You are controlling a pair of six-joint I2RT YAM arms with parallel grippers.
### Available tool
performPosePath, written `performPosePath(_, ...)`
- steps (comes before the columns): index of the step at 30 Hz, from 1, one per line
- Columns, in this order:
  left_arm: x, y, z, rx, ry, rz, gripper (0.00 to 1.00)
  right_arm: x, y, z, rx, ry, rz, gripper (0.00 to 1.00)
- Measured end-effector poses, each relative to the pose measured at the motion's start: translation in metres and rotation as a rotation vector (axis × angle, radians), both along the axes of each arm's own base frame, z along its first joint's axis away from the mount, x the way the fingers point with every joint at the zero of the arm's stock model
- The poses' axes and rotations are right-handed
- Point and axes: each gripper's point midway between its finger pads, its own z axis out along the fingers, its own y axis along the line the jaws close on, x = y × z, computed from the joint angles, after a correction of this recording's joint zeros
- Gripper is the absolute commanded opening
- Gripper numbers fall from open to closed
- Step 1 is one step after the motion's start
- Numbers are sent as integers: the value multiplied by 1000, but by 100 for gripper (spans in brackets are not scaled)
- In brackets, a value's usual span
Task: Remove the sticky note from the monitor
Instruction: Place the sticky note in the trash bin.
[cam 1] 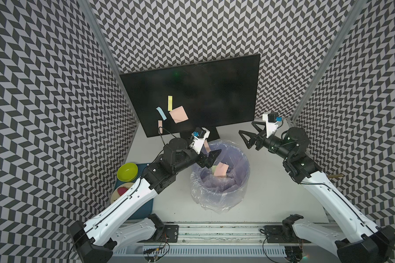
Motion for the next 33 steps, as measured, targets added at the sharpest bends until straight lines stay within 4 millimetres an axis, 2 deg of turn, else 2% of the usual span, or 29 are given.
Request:
performPosePath(6, -1, -11, -23, 34, 71, -45, 91, -2, -3, -2, 0, -1, -11, 99)
performPosePath(9, 9, -10, -45, 104, 106, -4, 92, -2, -3, -6, -2, 6, -16, 99)
performPosePath(14, 31, 4, -56, 188, 109, 129, 92, -1, -3, -9, -5, 13, -17, 99)
performPosePath(27, 29, 11, -39, 179, 75, 156, 95, -1, -4, -9, -5, 13, -18, 99)
performPosePath(33, 37, 21, -36, 222, 72, 211, 97, -1, -4, -9, -5, 13, -18, 99)
